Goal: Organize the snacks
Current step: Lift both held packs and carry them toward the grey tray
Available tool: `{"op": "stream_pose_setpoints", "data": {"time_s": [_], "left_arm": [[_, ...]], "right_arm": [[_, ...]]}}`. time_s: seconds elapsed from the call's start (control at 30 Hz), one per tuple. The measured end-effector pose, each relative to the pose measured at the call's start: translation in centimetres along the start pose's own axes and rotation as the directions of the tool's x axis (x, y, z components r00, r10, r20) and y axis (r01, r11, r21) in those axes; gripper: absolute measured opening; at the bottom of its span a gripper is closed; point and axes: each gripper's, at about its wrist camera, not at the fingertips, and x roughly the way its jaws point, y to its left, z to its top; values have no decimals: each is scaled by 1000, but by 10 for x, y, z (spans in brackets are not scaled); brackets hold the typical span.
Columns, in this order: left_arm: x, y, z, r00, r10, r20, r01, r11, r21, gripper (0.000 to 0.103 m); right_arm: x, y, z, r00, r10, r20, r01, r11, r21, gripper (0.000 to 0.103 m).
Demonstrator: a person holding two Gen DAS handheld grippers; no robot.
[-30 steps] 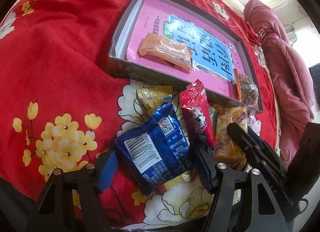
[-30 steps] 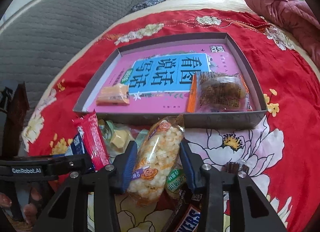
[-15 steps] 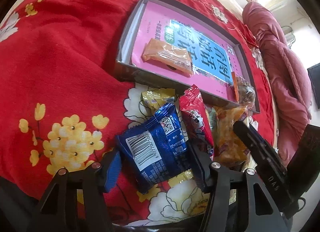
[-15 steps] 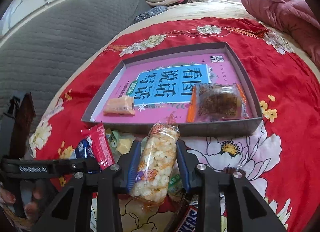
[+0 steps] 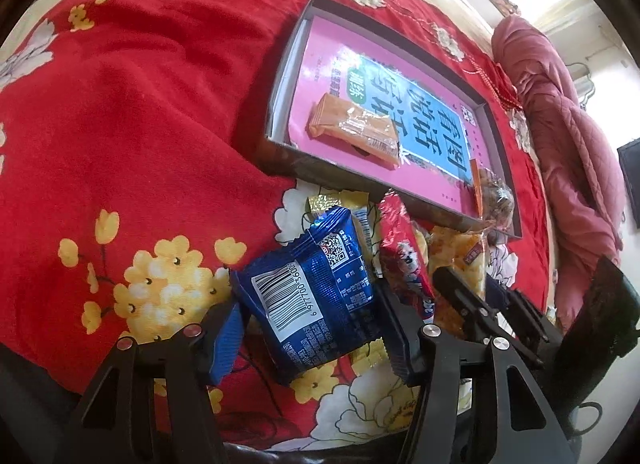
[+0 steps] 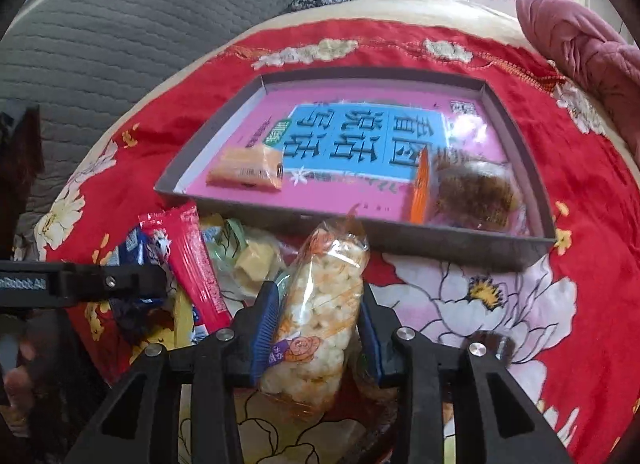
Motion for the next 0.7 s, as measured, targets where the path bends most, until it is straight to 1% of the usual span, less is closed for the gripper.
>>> {"op": "stream_pose_setpoints", "data": {"time_s": [0.1,0.3,0.47,0.53,0.7], "left_arm": [[-3,-1,1,1000,1,13,-1,1000,6,62],[-11,-2,4,999,-1,40,0,1000,17,62],[-18,-2,6,998,-2,64,1,1000,17,62],[-22,-2,7,997,-1,77,-1,1000,19,62],[-33,-1,11,993,3,115,-5,1000,17,62]], "right_arm": [[-4,0,1,1000,4,31,-4,1000,0,37],[-18,-13,3,996,30,89,-36,997,64,34],[-31,-26,5,987,65,145,-85,987,135,32],[-32,-28,5,986,65,152,-87,986,142,32],[-34,-32,5,981,105,163,-132,977,169,32]]}}
